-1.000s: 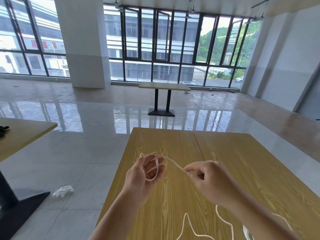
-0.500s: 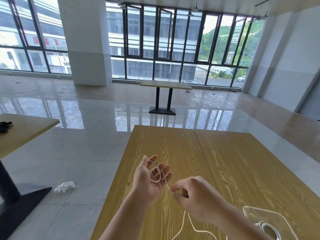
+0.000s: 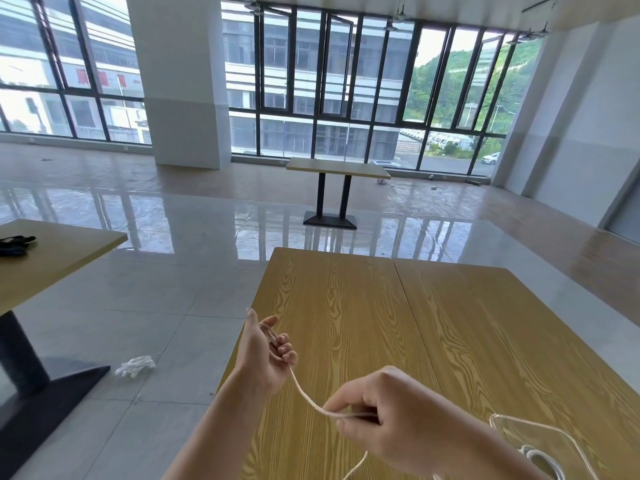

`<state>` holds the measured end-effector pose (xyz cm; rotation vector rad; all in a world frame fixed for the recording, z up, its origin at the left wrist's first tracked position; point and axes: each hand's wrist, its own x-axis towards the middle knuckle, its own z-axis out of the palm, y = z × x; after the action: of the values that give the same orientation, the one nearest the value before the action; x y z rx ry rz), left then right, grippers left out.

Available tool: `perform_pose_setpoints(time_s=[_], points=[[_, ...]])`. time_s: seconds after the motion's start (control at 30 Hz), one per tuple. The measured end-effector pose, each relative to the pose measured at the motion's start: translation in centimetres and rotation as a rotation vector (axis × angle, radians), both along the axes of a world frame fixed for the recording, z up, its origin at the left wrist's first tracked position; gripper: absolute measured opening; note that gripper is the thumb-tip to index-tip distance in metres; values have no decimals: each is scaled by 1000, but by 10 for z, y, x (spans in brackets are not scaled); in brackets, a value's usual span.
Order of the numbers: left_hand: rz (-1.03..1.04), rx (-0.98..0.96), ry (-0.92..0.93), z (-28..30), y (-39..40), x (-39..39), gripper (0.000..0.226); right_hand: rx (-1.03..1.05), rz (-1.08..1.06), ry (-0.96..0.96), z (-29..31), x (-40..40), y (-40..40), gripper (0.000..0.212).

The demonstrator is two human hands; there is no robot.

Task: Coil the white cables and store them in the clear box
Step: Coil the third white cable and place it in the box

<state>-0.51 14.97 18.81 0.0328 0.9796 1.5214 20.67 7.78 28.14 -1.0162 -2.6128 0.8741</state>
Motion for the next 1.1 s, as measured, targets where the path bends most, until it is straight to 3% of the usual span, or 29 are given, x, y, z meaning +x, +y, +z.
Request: perform_pose_setpoints(time_s=[0.13,0.4,0.63,0.8,0.87,0.97,1.1], points=[[-104,3,71,9,-7,5,57,-50,-50,130,14,-3,5,16],[-363,45,413,29,-21,23,47,92,-208,287,24,-10,24,16],[-636,227,486,41,-32,28,58,178,-354,340,22,-8,42,20],[-720,321,511,45,-39,32,71,236,-460,344,12,0,56,20],[-747,353,556,47,-45,37,67,255,-468,330,9,2,57,19],[-766,418,672,48,-51,41,43,268,-470,316,6,4,57,19],[-718,490,658,50,-53,42,27,261,-447,300,5,5,57,18]])
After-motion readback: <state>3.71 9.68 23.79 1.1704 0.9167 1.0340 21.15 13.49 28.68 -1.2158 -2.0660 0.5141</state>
